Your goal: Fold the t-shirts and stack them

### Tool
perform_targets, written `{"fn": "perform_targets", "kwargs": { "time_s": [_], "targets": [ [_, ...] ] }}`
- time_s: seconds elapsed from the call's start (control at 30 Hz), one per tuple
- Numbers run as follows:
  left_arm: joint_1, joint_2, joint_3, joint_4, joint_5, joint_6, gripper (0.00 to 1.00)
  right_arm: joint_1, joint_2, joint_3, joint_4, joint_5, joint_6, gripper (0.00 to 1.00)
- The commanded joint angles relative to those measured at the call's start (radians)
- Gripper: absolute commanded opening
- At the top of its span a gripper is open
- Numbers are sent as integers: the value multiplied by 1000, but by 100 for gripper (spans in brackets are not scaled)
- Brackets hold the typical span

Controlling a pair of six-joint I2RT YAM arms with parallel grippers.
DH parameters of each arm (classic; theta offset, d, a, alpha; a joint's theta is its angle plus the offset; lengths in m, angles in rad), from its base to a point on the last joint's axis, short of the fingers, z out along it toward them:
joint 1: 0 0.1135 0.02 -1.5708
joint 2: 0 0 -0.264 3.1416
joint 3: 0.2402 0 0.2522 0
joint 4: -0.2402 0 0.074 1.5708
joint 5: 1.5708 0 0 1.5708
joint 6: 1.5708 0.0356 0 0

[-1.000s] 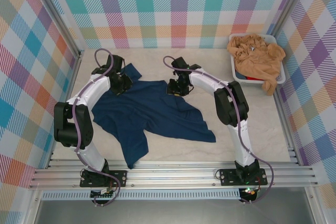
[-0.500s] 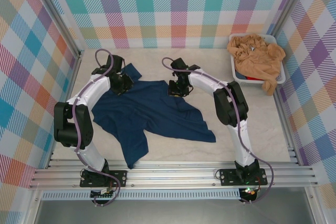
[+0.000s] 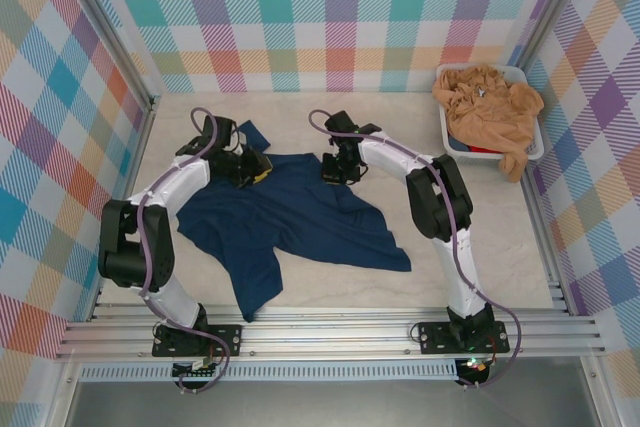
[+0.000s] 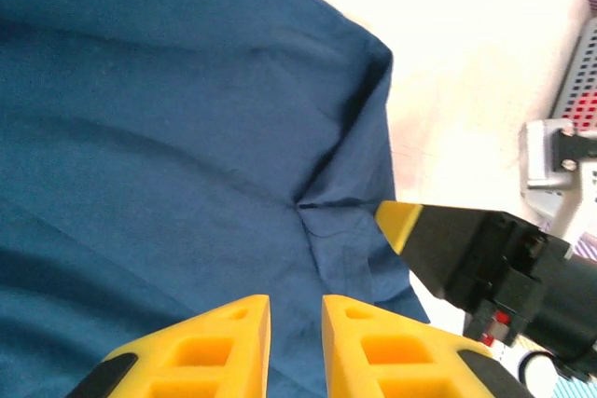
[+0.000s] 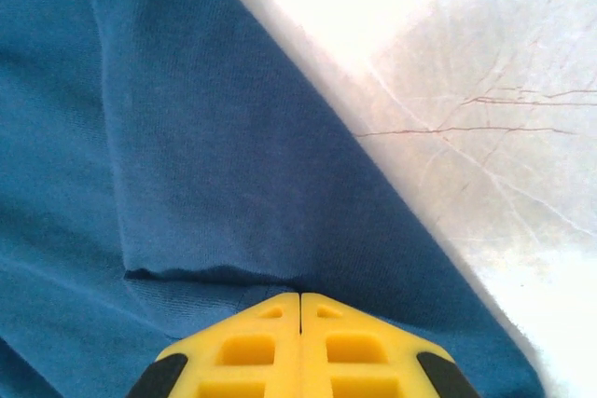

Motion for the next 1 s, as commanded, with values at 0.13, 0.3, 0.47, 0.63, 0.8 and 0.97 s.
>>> {"fn": "perform_targets", "kwargs": {
  "time_s": [0.13, 0.3, 0.47, 0.63, 0.8, 0.97],
  "targets": [
    [-24, -46, 4, -25, 14, 19, 21, -47, -105, 8, -42, 96, 8, 0],
    [-36, -36, 40, -59, -7, 30, 21, -142, -54, 95, -95, 115, -3, 0],
    [-37, -15, 87, -82, -35, 31, 20, -252, 39, 216, -148, 149, -8, 0],
    [-34, 18, 158, -114, -58, 42, 20, -327, 162, 405, -221, 174, -11, 0],
    [-6, 66, 234, -156, -108, 46, 22, -370, 329, 680, -372, 204, 2, 0],
    [48, 152, 363, -213, -178, 47, 28, -396, 376, 781, -390, 201, -6, 5]
  ]
}}
